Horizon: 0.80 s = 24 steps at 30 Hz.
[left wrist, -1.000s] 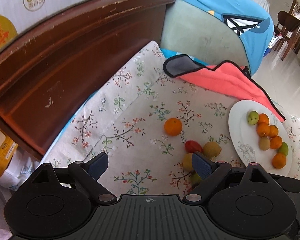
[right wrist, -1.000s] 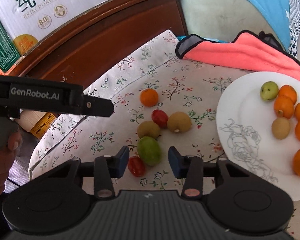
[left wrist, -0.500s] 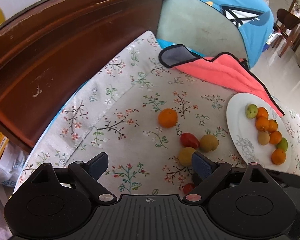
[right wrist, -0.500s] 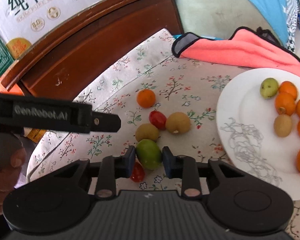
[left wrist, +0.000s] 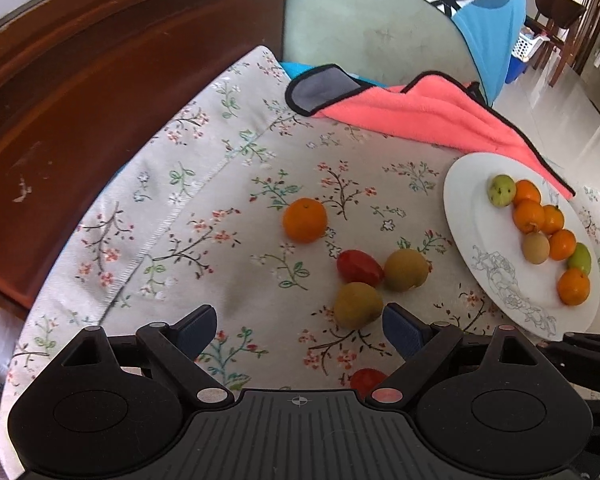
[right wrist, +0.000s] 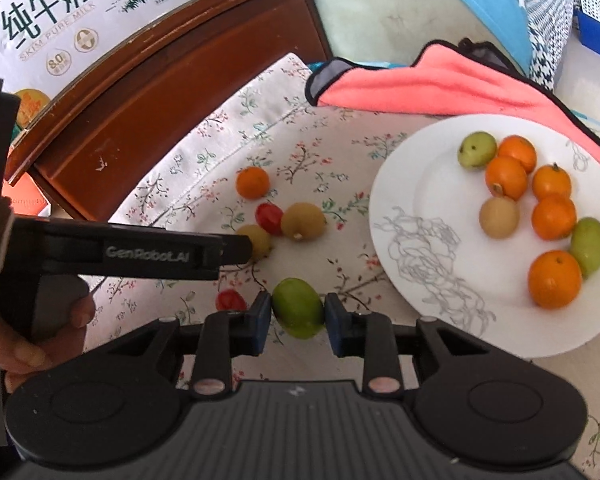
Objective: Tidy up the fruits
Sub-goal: 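Grasp a brown kiwi with the left gripper while the right gripper grasps a green pear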
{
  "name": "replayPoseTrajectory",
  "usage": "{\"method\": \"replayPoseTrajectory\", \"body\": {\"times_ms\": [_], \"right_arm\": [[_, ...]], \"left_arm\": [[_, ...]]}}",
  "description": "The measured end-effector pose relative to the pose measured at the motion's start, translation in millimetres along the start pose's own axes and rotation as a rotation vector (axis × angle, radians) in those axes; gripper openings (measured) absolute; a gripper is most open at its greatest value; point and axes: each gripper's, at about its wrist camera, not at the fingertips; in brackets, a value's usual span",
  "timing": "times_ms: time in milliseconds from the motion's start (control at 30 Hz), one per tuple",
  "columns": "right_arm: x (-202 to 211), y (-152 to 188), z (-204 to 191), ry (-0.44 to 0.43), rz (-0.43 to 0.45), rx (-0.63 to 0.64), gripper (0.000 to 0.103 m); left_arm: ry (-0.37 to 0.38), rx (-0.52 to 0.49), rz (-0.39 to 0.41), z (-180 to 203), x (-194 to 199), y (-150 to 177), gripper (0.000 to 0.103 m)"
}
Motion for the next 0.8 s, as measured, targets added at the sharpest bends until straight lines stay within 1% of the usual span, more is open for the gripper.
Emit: {"method": "replayPoseTrajectory", "body": {"times_ms": [100, 267, 300, 333, 400, 700, 800], "right_arm": [[-1, 2, 2, 0.004, -0.016, -0.005, 0.029], [-2, 3, 1, 0.011, -0.023, 0.0, 0.029], [-3, 3, 1, 0.013, -0.023, 0.001, 0.03], [-3, 3, 1, 0.015, -0.025, 0.001, 0.03], [-3, 3, 0, 0.016, -0.024, 0.001, 0.03], [-2, 3, 1, 0.016, -0.032, 0.003, 0.031], [-2, 4, 1, 0.015, -0.032, 0.004, 0.031]], "left_arm": [[-0.025, -0.024, -0.001, 7, -7, 2, 0.091], [-0.035, -0.039, 0.02, 13, -16, 3, 0.092], [-0.037, -0.046, 0.028, 15, -17, 3, 0.094], [-0.038, -0.044, 0.024, 15, -18, 2, 0.098], [-0.039, -0.027, -0.002, 14, -21, 1, 0.103], [-0.049, -0.012, 0.019, 15, -20, 6, 0.103], [-0.049, -0.012, 0.014, 16, -20, 6, 0.103]]}}
Point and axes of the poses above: each gripper's, at about its wrist camera, not at the fingertips, and x roughly against the way its jaws point, z to its right, y to its underside, and after that the axes turned 7 degrees about -y, right-handed
